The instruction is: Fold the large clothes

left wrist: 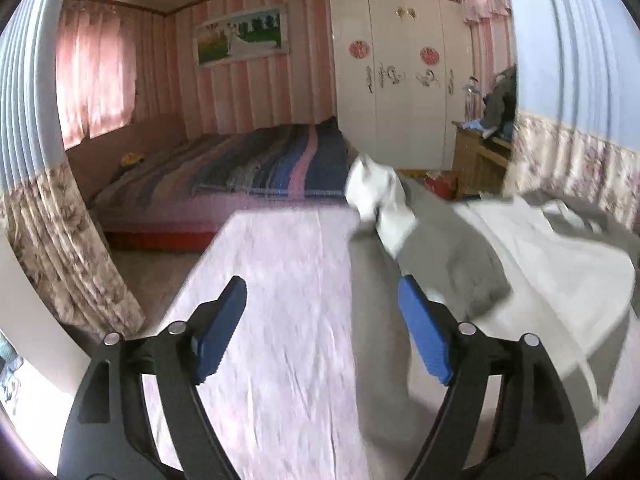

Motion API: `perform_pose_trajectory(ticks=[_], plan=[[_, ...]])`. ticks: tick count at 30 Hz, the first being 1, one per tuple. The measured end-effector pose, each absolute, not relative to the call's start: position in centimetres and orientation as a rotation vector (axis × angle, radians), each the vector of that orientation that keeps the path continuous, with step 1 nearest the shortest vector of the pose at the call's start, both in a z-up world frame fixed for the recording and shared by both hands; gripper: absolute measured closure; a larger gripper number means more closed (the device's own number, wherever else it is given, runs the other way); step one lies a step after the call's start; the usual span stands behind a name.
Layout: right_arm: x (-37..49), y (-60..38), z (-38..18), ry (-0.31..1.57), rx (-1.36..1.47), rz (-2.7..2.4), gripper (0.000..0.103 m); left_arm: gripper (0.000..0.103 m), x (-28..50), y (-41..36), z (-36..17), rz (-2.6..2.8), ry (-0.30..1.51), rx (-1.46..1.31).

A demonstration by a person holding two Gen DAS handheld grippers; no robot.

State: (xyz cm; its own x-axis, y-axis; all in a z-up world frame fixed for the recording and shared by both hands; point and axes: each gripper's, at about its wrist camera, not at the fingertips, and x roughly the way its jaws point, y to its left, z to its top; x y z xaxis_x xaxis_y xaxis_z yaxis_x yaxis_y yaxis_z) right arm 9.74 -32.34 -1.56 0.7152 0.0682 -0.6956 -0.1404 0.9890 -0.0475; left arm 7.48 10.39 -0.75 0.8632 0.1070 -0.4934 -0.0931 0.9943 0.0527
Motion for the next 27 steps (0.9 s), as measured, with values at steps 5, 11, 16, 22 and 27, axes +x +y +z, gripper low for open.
perform_pose_trajectory(ticks=[5,11,16,22,27], plan=[[8.8,-31.8,-5.8,0.835,-0.064,0.152,0.036,0.020,4.4,8.2,-5.0,0.058,0.598,0.033],[10.8,-30.2,-6.5,0.831,0.004,0.232,0.038,0.018,3.0,6.9,-7.7,0.036,0.654,0.001],[11.2,-28.3,-7.7,0.907,-0.003,0.288,0.103,0.017,3.1,5.5,-9.9,0.000,0.725,0.009],[6.5,-29.7,-4.1,0.779,0.027,0.211,0.103,0.045,3.9,4.6,-11.0,-0.024,0.792,-0.002],[6.1,-33.6,-4.1,0.786,0.180,0.169,0.041,0.036,3.6,4.6,-10.8,0.008,0.775,0.004]])
